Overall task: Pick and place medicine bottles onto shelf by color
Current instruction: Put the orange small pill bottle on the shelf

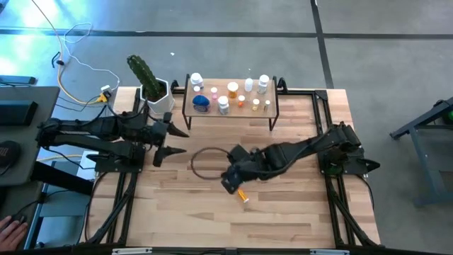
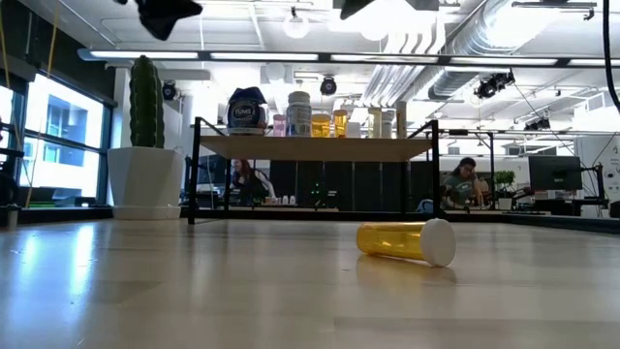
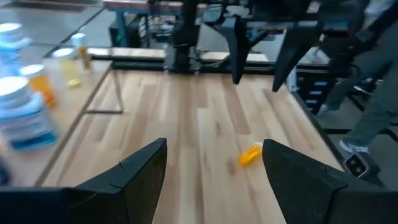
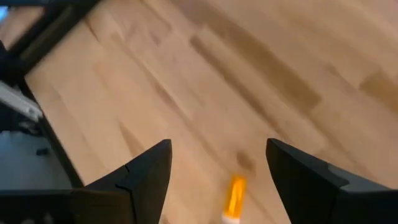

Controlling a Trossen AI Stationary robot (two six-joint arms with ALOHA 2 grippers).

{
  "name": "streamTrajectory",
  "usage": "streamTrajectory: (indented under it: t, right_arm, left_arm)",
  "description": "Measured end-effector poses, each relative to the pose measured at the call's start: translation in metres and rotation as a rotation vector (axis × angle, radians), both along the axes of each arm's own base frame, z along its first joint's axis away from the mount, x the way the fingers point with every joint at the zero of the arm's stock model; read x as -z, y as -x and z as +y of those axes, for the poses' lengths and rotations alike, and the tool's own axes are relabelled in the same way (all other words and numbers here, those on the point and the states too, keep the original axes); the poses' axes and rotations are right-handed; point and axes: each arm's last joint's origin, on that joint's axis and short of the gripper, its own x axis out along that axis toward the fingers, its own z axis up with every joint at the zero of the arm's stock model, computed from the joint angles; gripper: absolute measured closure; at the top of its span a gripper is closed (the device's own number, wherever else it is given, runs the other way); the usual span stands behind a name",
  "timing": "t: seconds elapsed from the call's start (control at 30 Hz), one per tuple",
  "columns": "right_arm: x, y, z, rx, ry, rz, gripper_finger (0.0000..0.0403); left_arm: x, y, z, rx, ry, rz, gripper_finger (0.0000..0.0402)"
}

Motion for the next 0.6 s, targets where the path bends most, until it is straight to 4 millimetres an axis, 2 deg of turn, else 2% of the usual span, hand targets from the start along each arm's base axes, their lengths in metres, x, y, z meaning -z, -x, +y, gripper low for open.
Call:
streamTrajectory:
  t: [0.4, 0.6]
  right_arm:
    - [0.007, 0.03, 0.041, 0.07, -0.061, 0.111, 0.0151]
    - [0.01, 0.044, 0.05, 0.177, -0.084, 0.164, 0.0151]
  left_arm:
    - [0.003, -0.046, -0.018, 0.11, -0.119, -0.038, 0.0149]
    - [-0.009, -0.073, -0.021, 0.149, -0.188, -0.018, 0.0149]
